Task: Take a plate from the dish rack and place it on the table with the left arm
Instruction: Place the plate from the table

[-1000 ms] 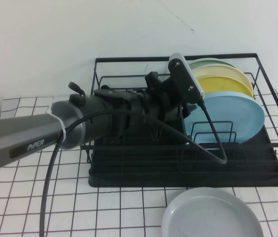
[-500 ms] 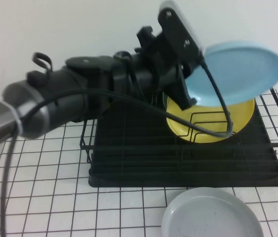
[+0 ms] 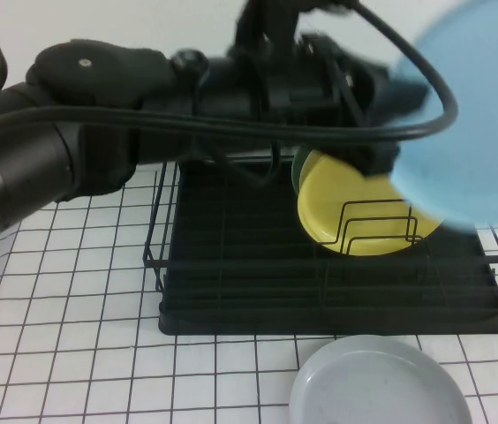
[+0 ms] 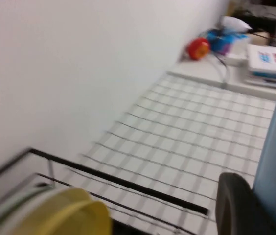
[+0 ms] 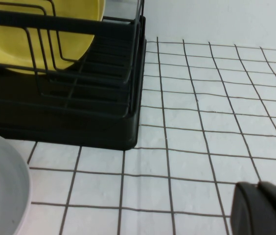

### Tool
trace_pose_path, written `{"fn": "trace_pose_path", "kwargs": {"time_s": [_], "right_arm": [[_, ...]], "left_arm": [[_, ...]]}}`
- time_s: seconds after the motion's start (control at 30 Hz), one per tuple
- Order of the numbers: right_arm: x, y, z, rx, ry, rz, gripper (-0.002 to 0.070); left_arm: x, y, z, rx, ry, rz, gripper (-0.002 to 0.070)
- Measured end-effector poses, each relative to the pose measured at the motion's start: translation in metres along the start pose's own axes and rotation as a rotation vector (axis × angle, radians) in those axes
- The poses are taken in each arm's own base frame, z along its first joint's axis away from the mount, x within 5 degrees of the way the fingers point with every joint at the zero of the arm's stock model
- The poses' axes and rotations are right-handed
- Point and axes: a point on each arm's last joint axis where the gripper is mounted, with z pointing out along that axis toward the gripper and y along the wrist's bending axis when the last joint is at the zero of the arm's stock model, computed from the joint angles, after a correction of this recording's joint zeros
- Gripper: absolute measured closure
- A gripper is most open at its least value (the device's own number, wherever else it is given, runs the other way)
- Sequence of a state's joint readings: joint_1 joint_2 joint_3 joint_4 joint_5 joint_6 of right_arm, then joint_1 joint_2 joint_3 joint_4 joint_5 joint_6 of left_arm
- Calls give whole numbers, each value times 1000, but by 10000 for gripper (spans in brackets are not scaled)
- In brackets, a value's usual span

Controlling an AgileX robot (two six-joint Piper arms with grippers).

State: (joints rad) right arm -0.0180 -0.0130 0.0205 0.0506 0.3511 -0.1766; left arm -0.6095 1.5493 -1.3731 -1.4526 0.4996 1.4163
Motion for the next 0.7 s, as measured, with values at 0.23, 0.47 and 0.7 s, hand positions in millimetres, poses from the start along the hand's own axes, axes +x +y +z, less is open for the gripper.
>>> {"fn": "trace_pose_path", "kwargs": {"time_s": [0.23,0.47,0.7], "right_arm": [[0,0,0,0,0,0,678],[0,0,0,0,0,0,678],[0,0,0,0,0,0,678]], "left_arm": [[37,-20,-6,207,326,-158,596],[113,-16,-13,100,572,-380,596],[150,-8,-18,-56,580,-477,597]]}}
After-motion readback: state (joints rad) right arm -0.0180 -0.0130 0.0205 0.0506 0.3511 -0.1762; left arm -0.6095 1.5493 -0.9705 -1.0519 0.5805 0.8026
